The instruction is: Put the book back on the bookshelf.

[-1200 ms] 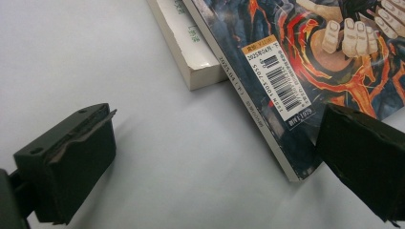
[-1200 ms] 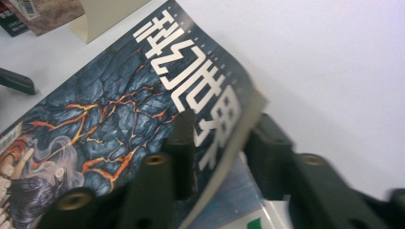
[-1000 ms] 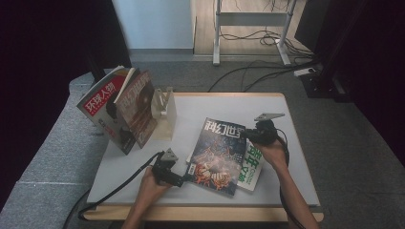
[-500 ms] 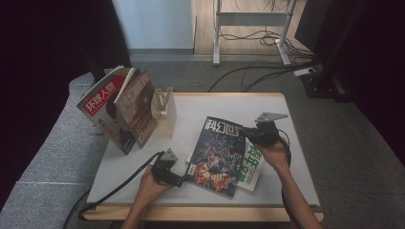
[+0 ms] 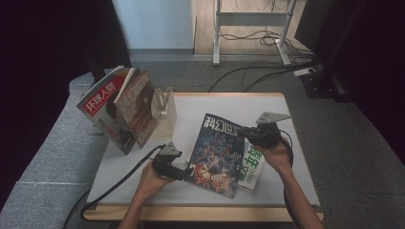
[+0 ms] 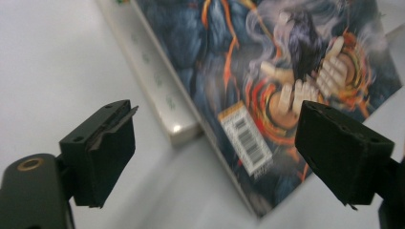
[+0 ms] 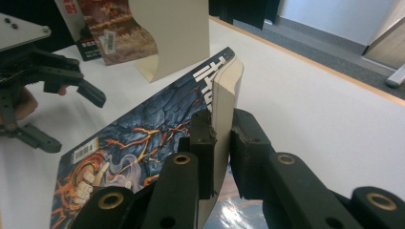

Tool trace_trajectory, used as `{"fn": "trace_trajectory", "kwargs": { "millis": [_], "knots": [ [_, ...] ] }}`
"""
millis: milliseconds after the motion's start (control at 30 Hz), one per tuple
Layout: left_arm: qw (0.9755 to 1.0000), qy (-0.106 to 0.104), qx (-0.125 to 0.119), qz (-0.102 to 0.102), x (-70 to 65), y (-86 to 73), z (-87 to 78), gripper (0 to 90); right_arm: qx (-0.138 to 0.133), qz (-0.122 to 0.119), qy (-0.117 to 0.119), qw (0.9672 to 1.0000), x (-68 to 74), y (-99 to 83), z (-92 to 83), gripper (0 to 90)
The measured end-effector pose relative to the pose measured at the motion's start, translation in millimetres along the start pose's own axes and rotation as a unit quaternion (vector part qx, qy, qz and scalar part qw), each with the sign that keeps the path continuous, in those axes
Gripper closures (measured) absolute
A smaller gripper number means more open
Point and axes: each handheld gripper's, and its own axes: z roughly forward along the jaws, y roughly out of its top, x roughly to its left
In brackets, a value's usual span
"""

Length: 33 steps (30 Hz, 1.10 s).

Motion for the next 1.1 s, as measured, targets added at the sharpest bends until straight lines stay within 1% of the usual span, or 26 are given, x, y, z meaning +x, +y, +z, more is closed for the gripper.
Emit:
{"fn": "trace_trajectory", "kwargs": {
  "millis": [33,67,100,167,233,300,333,367,400,433,467,533,600,633,667,700,800,867,900,1000,1033,1067,1100],
  "knots": [
    [0.9999,-0.010,-0.002,-0.006,2.4,2.8,-0.4,14.5,-0.003,-0.001,0.001,1.0000,1.1,0.8,-1.2,78.9],
    [1.0000,-0.006,-0.001,-0.005,3.2,4.8,-0.3,14.4,-0.004,-0.004,0.003,1.0000,2.4,1.9,-2.8,78.8],
    [1.0000,-0.002,0.002,-0.001,3.4,6.4,0.2,14.6,-0.006,-0.005,0.004,1.0000,3.6,2.8,-4.0,78.7],
    [0.9999,0.000,0.007,0.009,3.6,10.6,2.6,14.6,-0.008,-0.008,0.007,0.9999,5.9,4.8,-5.8,78.7],
    [0.9999,-0.007,0.008,0.012,5.2,15.0,4.5,14.7,-0.010,-0.014,0.008,0.9998,8.5,7.1,-7.9,78.7],
    [0.9997,-0.007,0.011,0.019,5.9,18.9,5.8,14.7,-0.012,-0.019,0.010,0.9997,11.6,9.7,-9.7,78.6],
    [0.9997,-0.009,0.008,0.024,6.2,20.9,6.4,14.7,-0.013,-0.021,0.011,0.9996,12.5,10.4,-10.2,78.6],
    [0.9997,-0.013,-0.001,0.022,7.2,22.3,6.1,15.2,-0.013,-0.024,0.011,0.9996,13.7,11.5,-10.7,78.5],
    [0.9997,-0.017,-0.002,0.017,9.3,24.3,5.8,15.8,-0.012,-0.027,0.012,0.9995,14.6,12.5,-11.4,78.5],
    [0.9998,-0.014,-0.002,0.016,10.9,26.1,6.1,15.7,-0.011,-0.029,0.012,0.9994,15.5,13.4,-12.0,78.5],
    [0.9998,-0.011,0.000,0.019,12.3,27.8,6.9,15.8,-0.012,-0.031,0.012,0.9994,16.3,14.1,-12.4,78.4],
    [0.9996,-0.018,0.008,0.023,14.8,30.8,10.4,16.7,-0.014,-0.032,0.013,0.9993,17.7,15.4,-12.7,78.4],
    [0.9995,-0.019,0.007,0.024,16.1,31.2,13.3,17.4,-0.014,-0.035,0.015,0.9992,18.9,16.4,-13.3,78.4],
    [0.9994,-0.027,0.006,0.019,18.0,30.9,14.7,18.3,-0.015,-0.037,0.015,0.9991,19.3,16.8,-13.7,78.3],
    [0.9994,-0.029,0.007,0.017,19.2,30.2,16.3,18.3,-0.015,-0.038,0.015,0.9991,19.9,17.2,-14.0,78.3],
    [0.9994,-0.029,0.011,0.018,19.9,29.4,18.1,18.7,-0.016,-0.039,0.015,0.9990,20.3,17.4,-14.4,78.3],
    [0.9990,-0.035,0.019,0.019,20.2,27.3,23.0,20.8,-0.016,-0.041,0.017,0.9989,21.1,18.1,-15.3,78.2],
    [0.9988,-0.038,0.021,0.021,19.9,26.5,24.7,23.9,-0.017,-0.042,0.018,0.9988,21.5,18.4,-15.6,78.2],
    [0.9987,-0.040,0.023,0.022,20.0,26.1,25.3,27.7,-0.018,-0.042,0.018,0.9988,21.6,18.5,-15.7,78.1],
    [0.9979,-0.056,0.025,0.021,20.4,26.6,24.2,34.5,-0.017,-0.044,0.018,0.9987,21.9,19.1,-15.7,78.0],
    [0.9975,-0.062,0.024,0.023,19.9,26.7,23.7,39.4,-0.016,-0.045,0.019,0.9987,22.0,19.3,-15.6,78.0],
    [0.9976,-0.059,0.026,0.024,19.4,26.8,23.4,41.9,-0.016,-0.045,0.019,0.9987,22.0,19.6,-15.4,78.0],
    [0.9976,-0.059,0.027,0.022,19.6,26.9,23.1,42.3,-0.017,-0.045,0.020,0.9987,22.1,19.8,-15.2,78.0]
  ]
}}
